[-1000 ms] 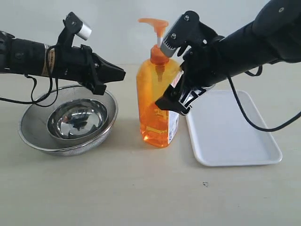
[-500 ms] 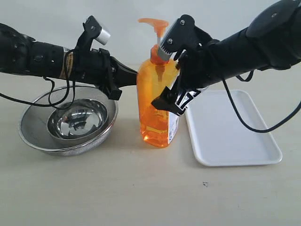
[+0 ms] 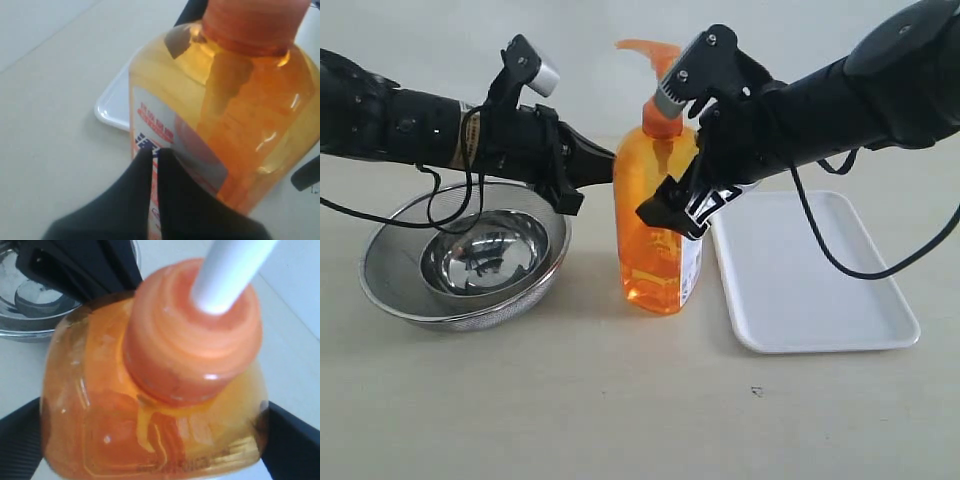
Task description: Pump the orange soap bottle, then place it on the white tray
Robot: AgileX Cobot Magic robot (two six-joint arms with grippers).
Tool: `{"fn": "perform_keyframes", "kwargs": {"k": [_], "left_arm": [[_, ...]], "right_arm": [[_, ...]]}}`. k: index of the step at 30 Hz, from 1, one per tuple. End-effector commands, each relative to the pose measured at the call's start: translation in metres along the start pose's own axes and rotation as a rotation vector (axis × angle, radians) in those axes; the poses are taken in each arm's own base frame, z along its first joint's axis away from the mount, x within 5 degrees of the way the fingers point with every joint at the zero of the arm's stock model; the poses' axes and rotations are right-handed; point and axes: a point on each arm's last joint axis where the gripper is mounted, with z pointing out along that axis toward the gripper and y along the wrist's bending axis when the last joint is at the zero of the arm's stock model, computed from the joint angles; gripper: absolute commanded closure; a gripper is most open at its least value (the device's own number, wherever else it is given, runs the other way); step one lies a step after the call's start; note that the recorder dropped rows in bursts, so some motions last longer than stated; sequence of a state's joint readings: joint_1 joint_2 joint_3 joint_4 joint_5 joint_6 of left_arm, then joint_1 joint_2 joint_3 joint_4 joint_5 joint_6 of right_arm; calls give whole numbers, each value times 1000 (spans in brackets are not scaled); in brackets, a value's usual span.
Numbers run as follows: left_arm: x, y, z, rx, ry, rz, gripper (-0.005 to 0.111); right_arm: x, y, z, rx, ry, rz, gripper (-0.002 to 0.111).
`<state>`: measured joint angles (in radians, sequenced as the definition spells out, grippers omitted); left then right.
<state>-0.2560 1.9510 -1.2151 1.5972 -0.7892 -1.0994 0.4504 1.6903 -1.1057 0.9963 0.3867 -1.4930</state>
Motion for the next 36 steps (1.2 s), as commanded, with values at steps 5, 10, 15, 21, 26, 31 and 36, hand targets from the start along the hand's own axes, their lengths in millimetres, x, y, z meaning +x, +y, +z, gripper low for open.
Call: {"fn": "perform_keyframes", "kwargs": {"k": [5, 10, 15, 21, 26, 31, 36], "left_arm": [[-7, -8, 6, 25, -14, 6, 102], [-7, -8, 6, 25, -14, 6, 102], [-7, -8, 6, 25, -14, 6, 102], [-7, -8, 6, 27, -15, 6, 102], [-8, -11, 6, 54, -30, 4, 102], [-10, -12, 6, 63, -38, 5, 102], [-21, -14, -2, 52, -60, 30, 102]], "right_arm": [[0, 1, 0, -5, -1, 30, 26], [0, 4, 0, -37, 2, 24, 86], [0, 5, 0, -50, 3, 12, 108], [-2, 3, -1, -31, -8, 4, 108], [-11, -2, -4, -12, -39, 4, 108], [-15, -4, -5, 1, -50, 0, 108], [-16, -6, -6, 20, -56, 7, 108]]}}
